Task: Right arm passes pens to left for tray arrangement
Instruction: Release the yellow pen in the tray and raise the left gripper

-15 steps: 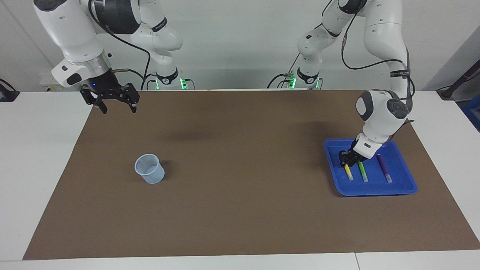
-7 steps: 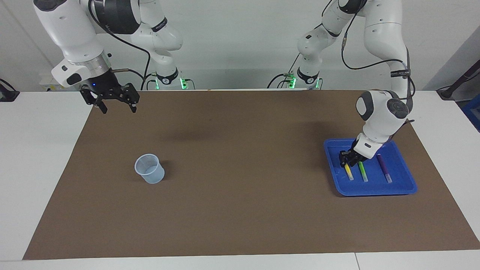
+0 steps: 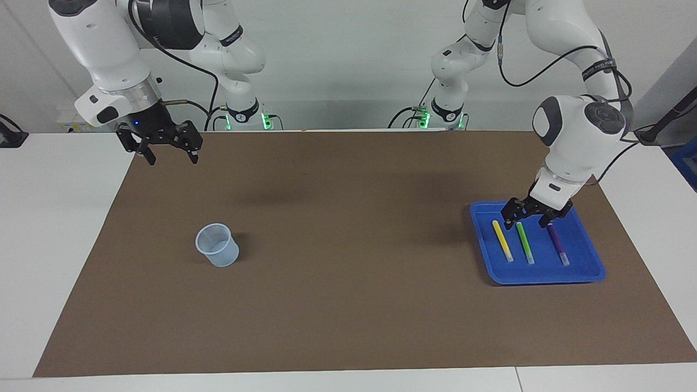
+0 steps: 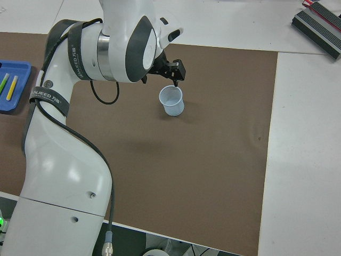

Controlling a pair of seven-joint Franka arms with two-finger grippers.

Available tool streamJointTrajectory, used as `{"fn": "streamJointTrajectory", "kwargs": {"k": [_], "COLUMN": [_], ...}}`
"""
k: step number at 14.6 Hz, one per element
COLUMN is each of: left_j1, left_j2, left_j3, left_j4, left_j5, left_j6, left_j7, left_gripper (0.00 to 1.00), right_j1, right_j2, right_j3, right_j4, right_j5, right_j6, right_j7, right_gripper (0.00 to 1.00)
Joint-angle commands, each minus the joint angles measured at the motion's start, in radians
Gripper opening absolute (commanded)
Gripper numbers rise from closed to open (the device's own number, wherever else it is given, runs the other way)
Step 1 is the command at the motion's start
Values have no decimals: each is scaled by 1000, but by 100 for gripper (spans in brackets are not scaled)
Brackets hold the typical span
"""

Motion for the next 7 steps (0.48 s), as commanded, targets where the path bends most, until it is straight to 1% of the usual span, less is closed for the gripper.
{"fn": "streamJointTrajectory", "kwargs": {"k": [1, 3, 5, 7], "left_j1": [-17, -17, -20, -24], "left_j2": [-74, -102, -146, -151], "left_j3": [10, 7, 1, 1], "left_j4": [16, 23, 17, 5], "left_j5": [25, 25, 23, 23], "left_j6": [-81, -96, -95, -77], "left_j7": [-21, -21, -19, -12], "left_gripper": [100, 100, 100, 100], "right_j1": [-5, -5, -5, -5], "right_j2": [-14, -14, -14, -14], "right_j3": [4, 4, 4, 4], "right_j4": [-7, -7, -7, -7], "right_j5": [-4, -4, -4, -4], "right_j6": [-14, -14, -14, -14], "right_j7": [-17, -17, -17, -17], "right_gripper": [100, 100, 100, 100]}}
